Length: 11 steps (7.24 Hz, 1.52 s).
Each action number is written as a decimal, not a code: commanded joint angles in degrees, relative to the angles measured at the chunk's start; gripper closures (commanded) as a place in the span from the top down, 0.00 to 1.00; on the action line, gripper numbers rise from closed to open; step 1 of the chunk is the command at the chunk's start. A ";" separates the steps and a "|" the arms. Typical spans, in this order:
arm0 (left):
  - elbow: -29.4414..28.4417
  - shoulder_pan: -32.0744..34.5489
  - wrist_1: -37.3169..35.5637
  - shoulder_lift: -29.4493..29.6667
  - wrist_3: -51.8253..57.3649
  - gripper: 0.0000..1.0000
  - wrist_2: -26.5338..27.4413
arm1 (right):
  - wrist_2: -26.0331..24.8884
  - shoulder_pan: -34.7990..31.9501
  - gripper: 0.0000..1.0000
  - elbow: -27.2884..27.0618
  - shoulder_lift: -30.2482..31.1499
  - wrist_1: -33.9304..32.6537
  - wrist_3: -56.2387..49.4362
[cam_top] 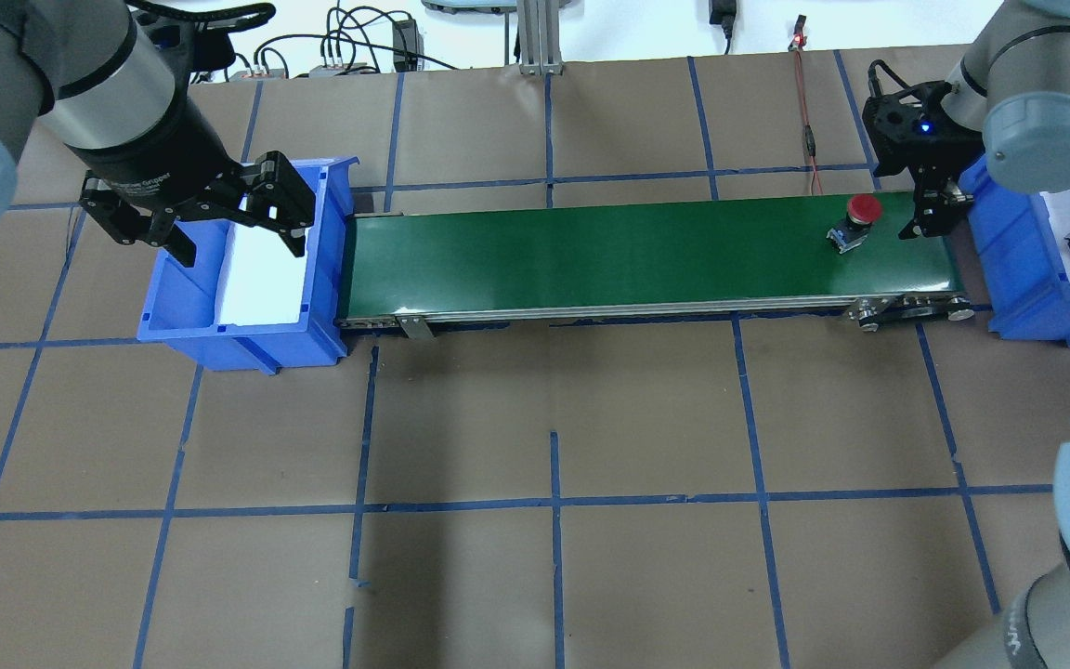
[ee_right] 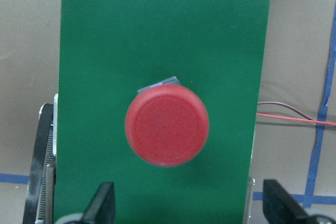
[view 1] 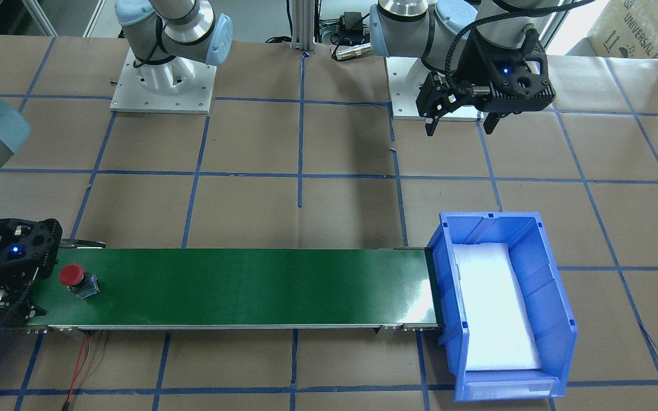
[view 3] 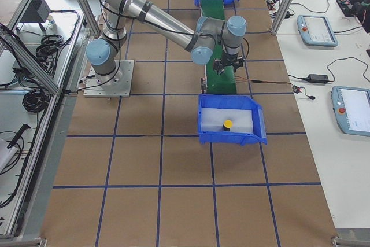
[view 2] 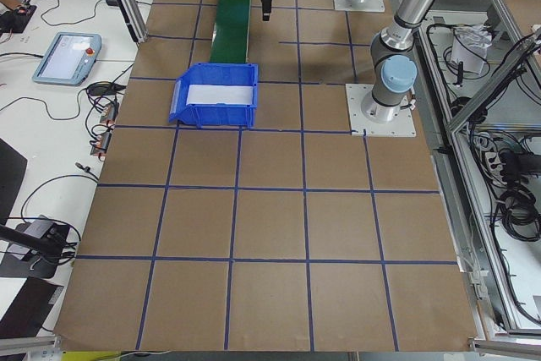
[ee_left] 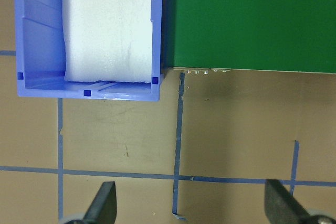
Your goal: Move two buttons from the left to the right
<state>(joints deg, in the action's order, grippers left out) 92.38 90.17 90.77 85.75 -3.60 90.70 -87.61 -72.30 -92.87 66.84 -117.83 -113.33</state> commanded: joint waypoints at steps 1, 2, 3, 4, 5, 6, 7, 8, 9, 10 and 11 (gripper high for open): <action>-0.01 0.00 -0.06 -0.05 0.00 0.99 0.00 | 0.07 0.14 1.00 -0.03 -0.13 -0.38 0.13; 0.08 0.00 0.02 -0.05 0.00 0.99 0.00 | -0.10 0.22 1.00 -0.11 -0.57 -0.38 0.04; -0.01 0.00 -0.06 -0.05 0.00 0.99 0.00 | -0.54 0.23 1.00 -0.03 -0.40 -0.04 -0.04; -0.01 0.00 -0.06 -0.05 0.00 0.99 0.00 | -0.37 0.31 1.00 -0.11 -0.48 0.32 -0.39; -0.01 0.00 -0.06 0.03 0.00 0.99 0.00 | -0.46 0.31 1.00 0.06 -0.48 0.32 -0.14; -0.01 0.09 0.02 -0.14 0.00 0.99 0.00 | -0.37 0.31 0.99 -0.03 -0.75 0.41 -0.22; -0.09 0.09 -0.06 -0.05 0.00 0.99 0.00 | -0.37 0.31 0.98 -0.11 -0.75 0.49 -0.31; -0.09 0.09 -0.06 -0.05 0.00 0.99 0.00 | -0.37 0.31 0.97 -0.11 -0.75 0.50 -0.31; -0.09 0.09 0.02 -0.14 0.00 0.99 0.00 | -0.28 0.31 0.95 -0.11 -0.57 0.58 -0.48; -0.09 0.09 -0.06 -0.05 0.00 0.99 0.00 | -0.28 0.49 0.86 -0.11 -0.57 0.67 -1.53; -0.01 0.09 0.02 -0.05 0.00 0.99 0.00 | -0.37 0.49 0.68 -0.20 -0.66 0.58 -2.41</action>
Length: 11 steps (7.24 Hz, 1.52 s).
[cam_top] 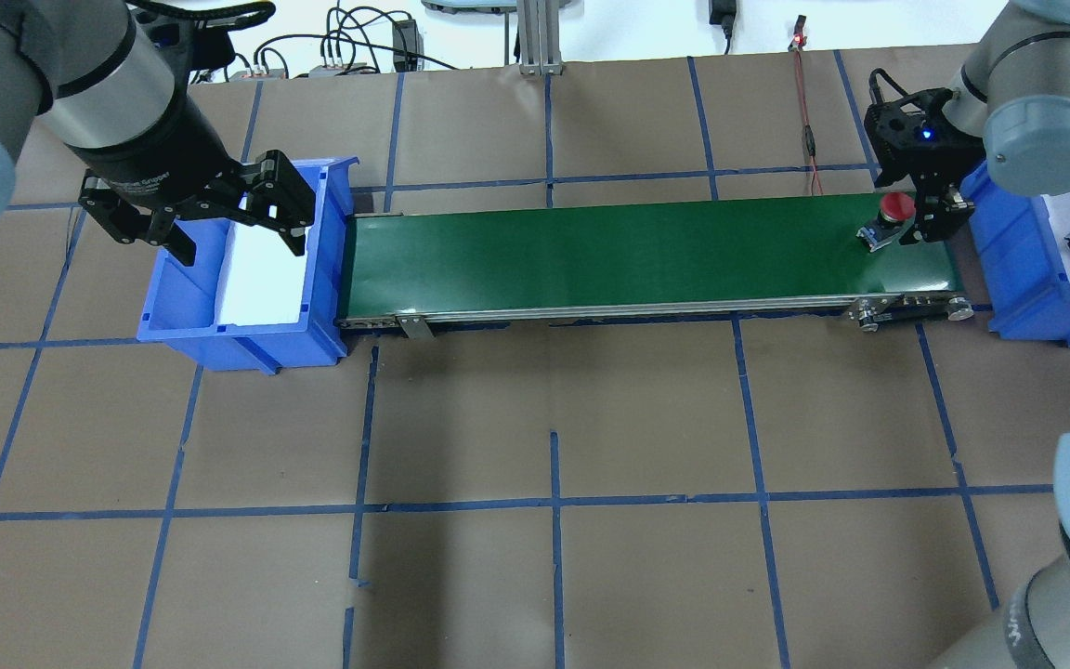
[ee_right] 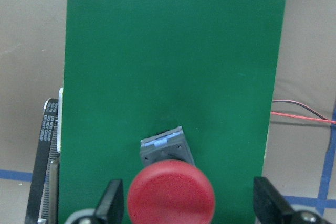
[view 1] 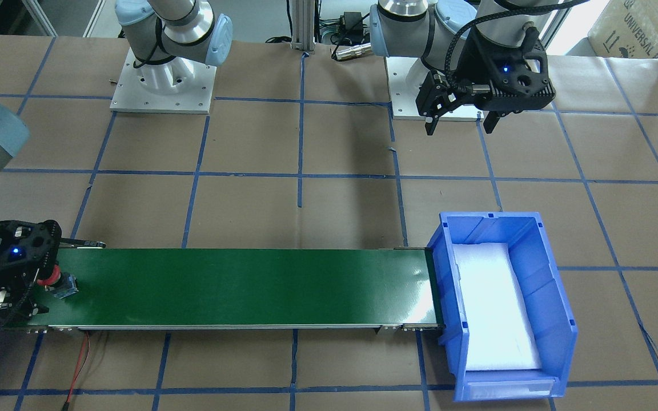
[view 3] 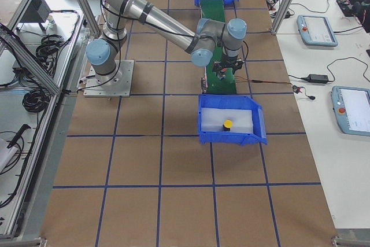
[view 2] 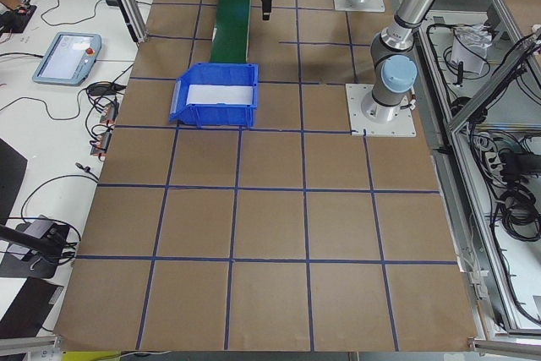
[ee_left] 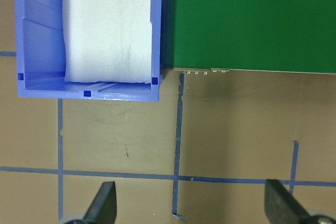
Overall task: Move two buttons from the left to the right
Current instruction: 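Close the right gripper on the red button, then carry the red button into the right blue bin and release it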
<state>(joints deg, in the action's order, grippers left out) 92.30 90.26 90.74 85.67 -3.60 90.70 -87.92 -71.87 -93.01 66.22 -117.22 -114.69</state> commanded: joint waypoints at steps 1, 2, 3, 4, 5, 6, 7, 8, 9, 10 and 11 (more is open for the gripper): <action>0.07 0.00 -0.04 0.11 0.00 0.99 0.00 | -0.06 0.06 0.56 -0.50 -0.04 -0.02 -1.14; -0.01 0.00 -0.04 0.03 -0.09 0.99 0.00 | -0.15 0.15 0.36 -0.77 0.05 -0.02 -1.84; -0.01 0.00 -0.04 0.03 -0.09 0.99 -0.09 | -0.32 0.24 0.14 -0.77 0.14 -0.11 -2.46; -0.01 0.00 -0.04 0.03 -0.09 0.99 -0.09 | -2.07 0.32 0.07 0.19 0.66 -0.11 -2.46; -0.01 0.00 -0.04 0.03 -0.09 0.99 -0.09 | -2.61 1.28 0.07 1.94 2.23 -0.02 -2.64; -0.01 0.00 0.05 -0.06 -0.09 0.99 -0.09 | -2.26 4.60 0.07 4.74 4.51 1.98 -2.55; -0.01 0.00 0.05 -0.06 -0.09 0.99 -0.17 | -1.82 10.02 0.07 6.68 5.06 2.17 -3.77; -0.01 0.00 -0.04 -0.06 -0.09 0.99 -0.26 | -1.21 16.17 0.07 7.49 4.71 1.65 -8.22; -0.01 0.09 -0.04 0.03 -0.09 0.99 -0.26 | 2.97 19.97 0.07 6.36 3.84 1.65 -10.44; -0.01 0.00 -0.04 0.03 -0.09 0.99 -0.26 | 3.71 20.36 0.07 6.44 0.70 1.39 -11.77; -0.01 0.09 -0.04 0.03 -0.09 0.99 -0.26 | 3.72 20.36 0.07 6.09 -2.20 -0.97 -12.74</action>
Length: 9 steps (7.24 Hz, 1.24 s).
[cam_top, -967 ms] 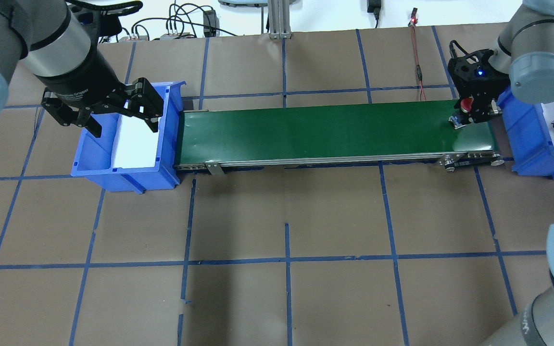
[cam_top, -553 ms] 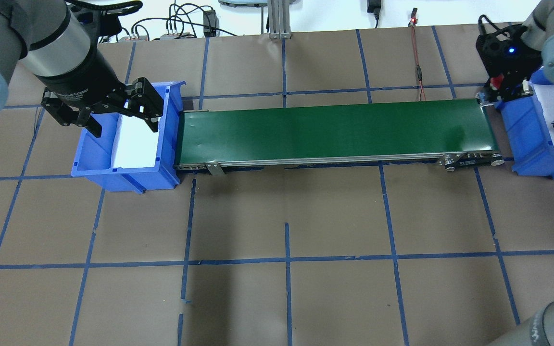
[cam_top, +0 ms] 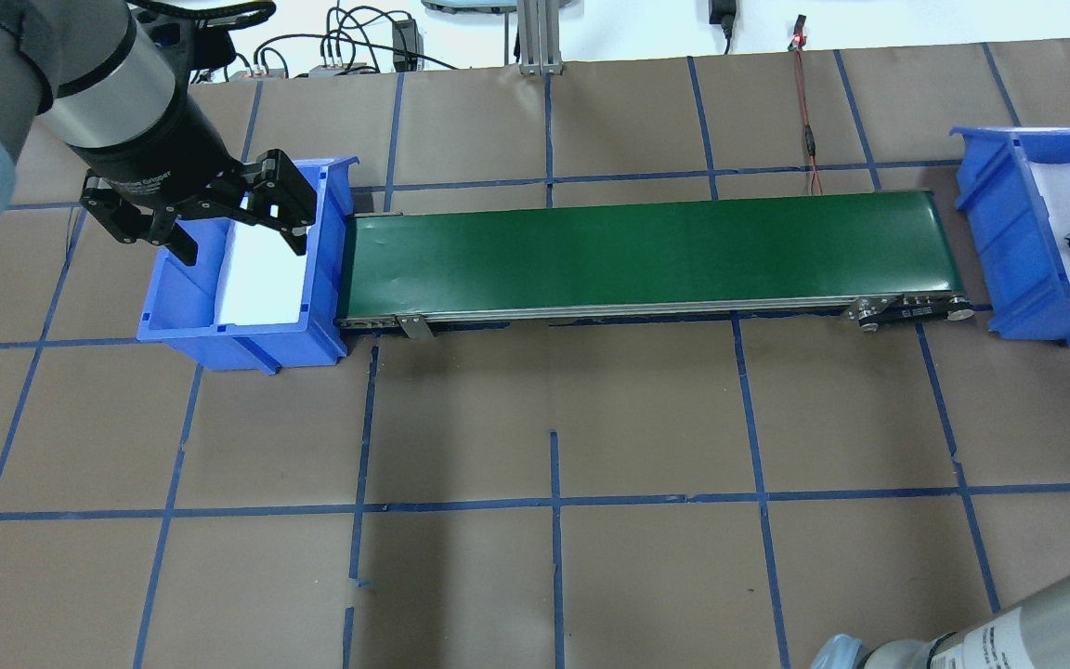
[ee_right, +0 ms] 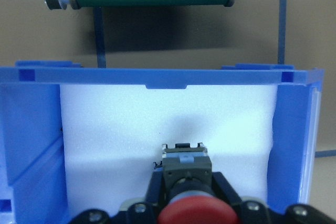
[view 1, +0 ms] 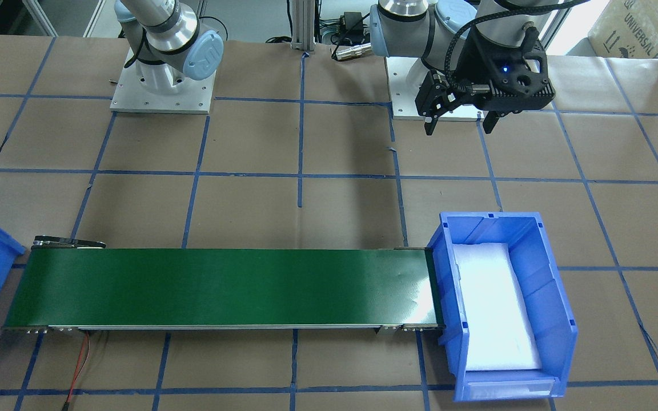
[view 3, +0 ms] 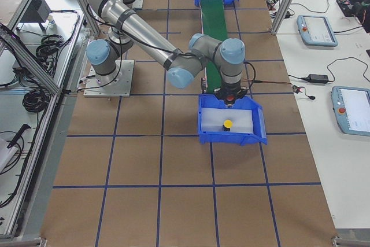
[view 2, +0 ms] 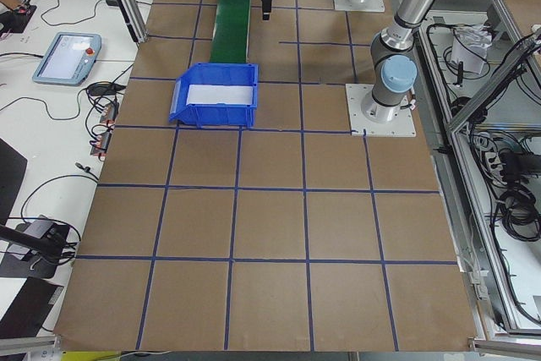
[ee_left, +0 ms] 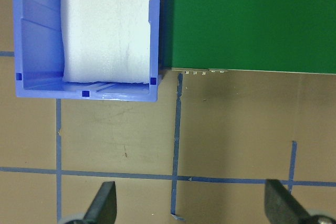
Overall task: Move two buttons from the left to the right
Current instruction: 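Carry the red button into the right blue bin and release it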
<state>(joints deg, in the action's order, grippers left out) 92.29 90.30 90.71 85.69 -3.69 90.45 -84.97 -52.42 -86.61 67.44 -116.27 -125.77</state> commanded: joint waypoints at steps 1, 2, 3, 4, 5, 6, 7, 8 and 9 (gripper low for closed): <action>0.00 0.05 0.00 0.01 0.00 0.99 -0.01 | 0.69 0.75 0.07 -0.40 -7.20 -5.42 -4.63; 0.00 0.05 0.00 0.01 0.00 0.99 -0.01 | 0.25 0.57 0.07 -0.40 -8.45 -5.72 -4.49; 0.00 0.05 0.00 0.01 0.00 0.99 0.08 | 0.33 0.31 0.08 -0.49 -8.47 -5.37 -2.57; 0.00 0.05 0.00 0.01 0.00 0.99 0.08 | 0.25 -0.13 0.16 -0.49 -8.90 -5.28 -1.86; 0.00 -0.04 0.00 0.01 0.09 0.99 0.17 | 0.77 -0.22 0.81 -0.66 -9.08 -4.76 -2.63; 0.00 -0.04 0.00 0.01 0.09 0.99 0.17 | 0.51 -0.22 1.00 -0.58 -8.91 -4.32 -2.73; 0.00 -0.04 0.00 0.09 0.00 0.99 0.17 | 0.42 -0.22 1.00 -0.31 -8.73 -4.23 -2.73; 0.00 -0.04 -0.09 0.01 0.00 0.99 0.17 | 0.51 -0.22 1.00 0.12 -8.21 -4.05 -2.64; 0.00 0.05 -0.09 0.01 0.00 0.99 0.17 | 0.86 -0.48 1.00 0.74 -4.90 0.65 -1.94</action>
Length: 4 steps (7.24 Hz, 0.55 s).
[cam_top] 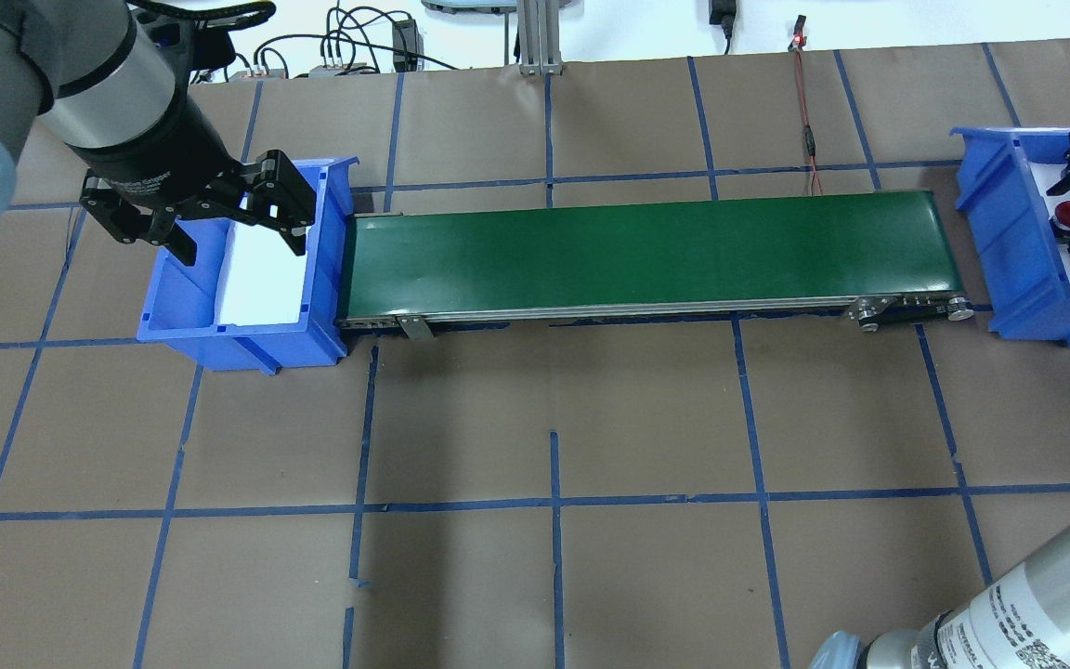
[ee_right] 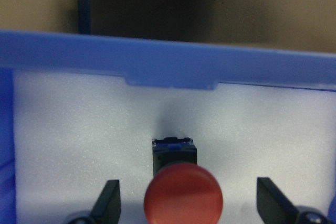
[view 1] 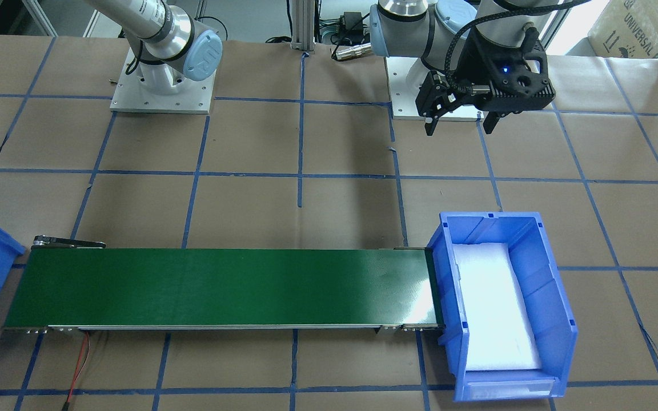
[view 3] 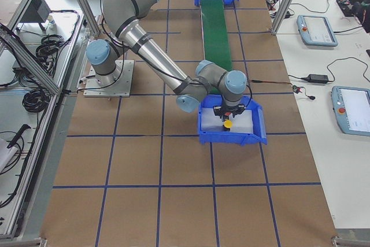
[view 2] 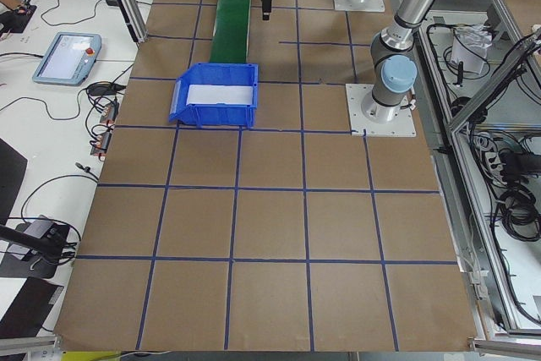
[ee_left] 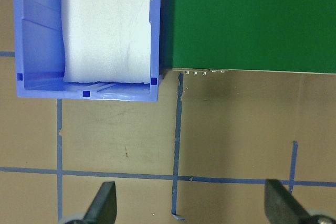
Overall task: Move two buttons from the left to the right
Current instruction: 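Carry the red button into the right blue bin and release it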
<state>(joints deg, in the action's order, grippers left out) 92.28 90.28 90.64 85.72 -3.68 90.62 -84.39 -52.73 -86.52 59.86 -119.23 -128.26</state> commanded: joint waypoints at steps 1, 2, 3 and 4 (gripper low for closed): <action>0.00 -0.01 -0.29 0.06 -0.01 0.99 0.00 | 0.54 -1.05 1.00 2.56 7.24 9.05 4.03; 0.00 -0.01 -0.29 0.07 -0.01 0.99 0.00 | 0.46 -3.67 1.00 3.80 11.03 14.93 8.51; 0.00 -0.01 -0.29 -0.02 -0.01 0.99 0.00 | 0.55 -7.26 1.00 3.98 14.98 18.73 17.60; 0.00 0.08 -0.29 0.06 -0.01 0.99 0.00 | 0.46 -12.00 1.00 3.64 18.59 20.69 28.74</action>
<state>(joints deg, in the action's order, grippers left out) 92.28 90.29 90.36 85.72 -3.69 90.62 -83.90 -59.55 -82.90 73.71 -102.24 -111.73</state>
